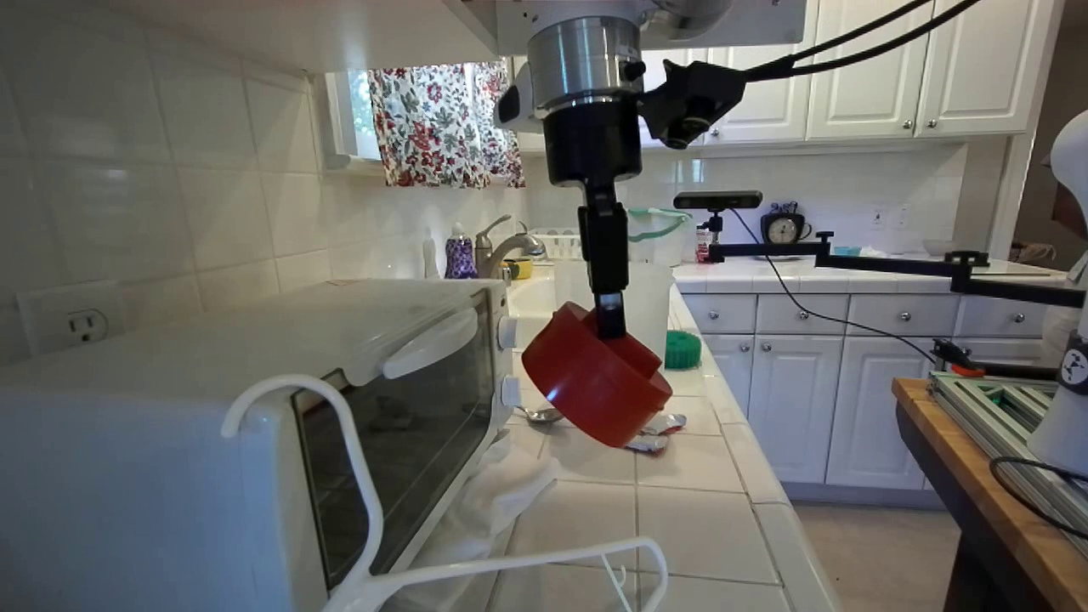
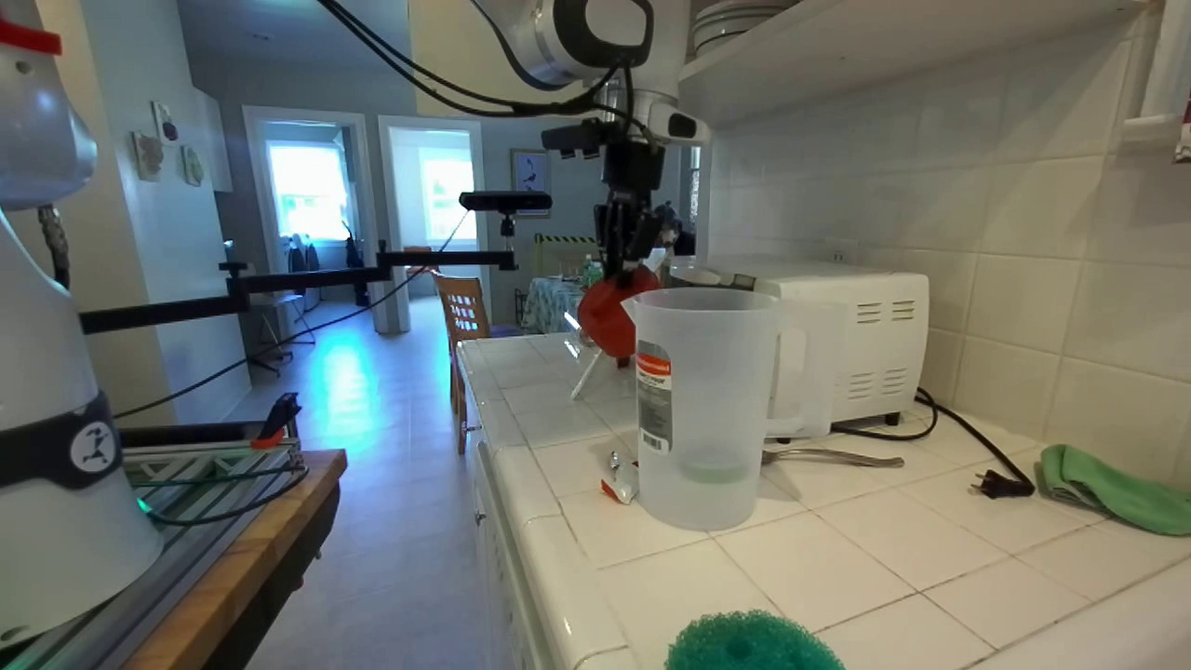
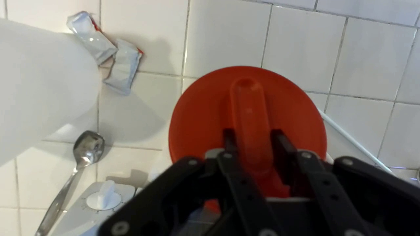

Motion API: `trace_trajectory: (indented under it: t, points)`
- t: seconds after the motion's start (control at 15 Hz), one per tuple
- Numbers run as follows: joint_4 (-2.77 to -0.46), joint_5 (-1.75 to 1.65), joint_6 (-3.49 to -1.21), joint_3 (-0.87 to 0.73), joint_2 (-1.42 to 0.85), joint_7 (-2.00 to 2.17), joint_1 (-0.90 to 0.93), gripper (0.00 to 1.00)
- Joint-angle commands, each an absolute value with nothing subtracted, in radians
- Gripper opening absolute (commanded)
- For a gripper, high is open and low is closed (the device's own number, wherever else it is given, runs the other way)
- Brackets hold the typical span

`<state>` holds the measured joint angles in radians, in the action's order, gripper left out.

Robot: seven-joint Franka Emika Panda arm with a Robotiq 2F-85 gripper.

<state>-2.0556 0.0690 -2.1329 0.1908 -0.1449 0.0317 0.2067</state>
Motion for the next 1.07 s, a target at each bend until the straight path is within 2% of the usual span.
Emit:
trace_trajectory:
  t: [0.0, 1.0]
  points:
    - [-2.064, 0.028, -2.167, 0.19, -0.16, 0.056, 0.215, 0.08]
    - [-2.069, 0.006, -2.217, 0.184, -0.239, 0.074, 0.219, 0.08]
